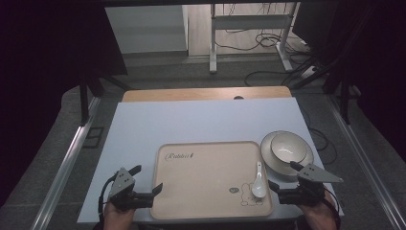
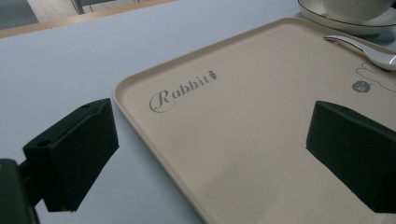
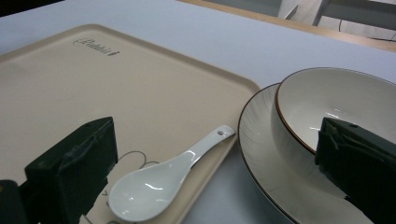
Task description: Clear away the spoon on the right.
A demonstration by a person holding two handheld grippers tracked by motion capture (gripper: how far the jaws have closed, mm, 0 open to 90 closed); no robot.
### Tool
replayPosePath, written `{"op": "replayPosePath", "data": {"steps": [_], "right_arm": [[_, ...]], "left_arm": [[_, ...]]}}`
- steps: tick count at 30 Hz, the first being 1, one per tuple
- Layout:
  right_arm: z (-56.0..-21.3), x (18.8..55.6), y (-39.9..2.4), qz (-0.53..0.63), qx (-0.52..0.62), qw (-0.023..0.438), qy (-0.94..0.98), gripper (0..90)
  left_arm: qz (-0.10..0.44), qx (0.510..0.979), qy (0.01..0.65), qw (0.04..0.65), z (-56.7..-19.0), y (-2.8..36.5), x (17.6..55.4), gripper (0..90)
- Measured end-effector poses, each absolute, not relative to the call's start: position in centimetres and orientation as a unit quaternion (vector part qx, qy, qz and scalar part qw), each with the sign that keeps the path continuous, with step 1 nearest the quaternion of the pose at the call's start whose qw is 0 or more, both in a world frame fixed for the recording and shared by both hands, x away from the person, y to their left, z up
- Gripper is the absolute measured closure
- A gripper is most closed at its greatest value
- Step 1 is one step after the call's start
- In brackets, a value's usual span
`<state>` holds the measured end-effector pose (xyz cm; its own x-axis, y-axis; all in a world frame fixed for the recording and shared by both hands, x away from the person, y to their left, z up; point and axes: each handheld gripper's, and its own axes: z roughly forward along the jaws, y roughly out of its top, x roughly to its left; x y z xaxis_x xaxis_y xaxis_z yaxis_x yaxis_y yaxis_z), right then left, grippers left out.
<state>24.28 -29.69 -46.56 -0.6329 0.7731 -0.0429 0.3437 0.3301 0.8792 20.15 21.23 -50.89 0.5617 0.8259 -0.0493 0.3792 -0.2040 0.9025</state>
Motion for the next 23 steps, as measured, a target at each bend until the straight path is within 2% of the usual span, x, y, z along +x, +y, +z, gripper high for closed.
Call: {"op": "replayPosePath", "data": {"steps": [9, 23], "right_arm": [[-47.5, 23.6, -30.9, 0.446, 0.375, 0.259, 0.770, 0.0], [-49.2, 23.9, -32.0, 0.423, 0.404, 0.256, 0.770, 0.0]], "left_arm": [[0.231, 0.742, 0.406, 0.481, -50.9, 21.2, 20.2, 2.1], [0.230, 0.745, 0.403, 0.480, -50.9, 20.9, 20.2, 2.1]]}}
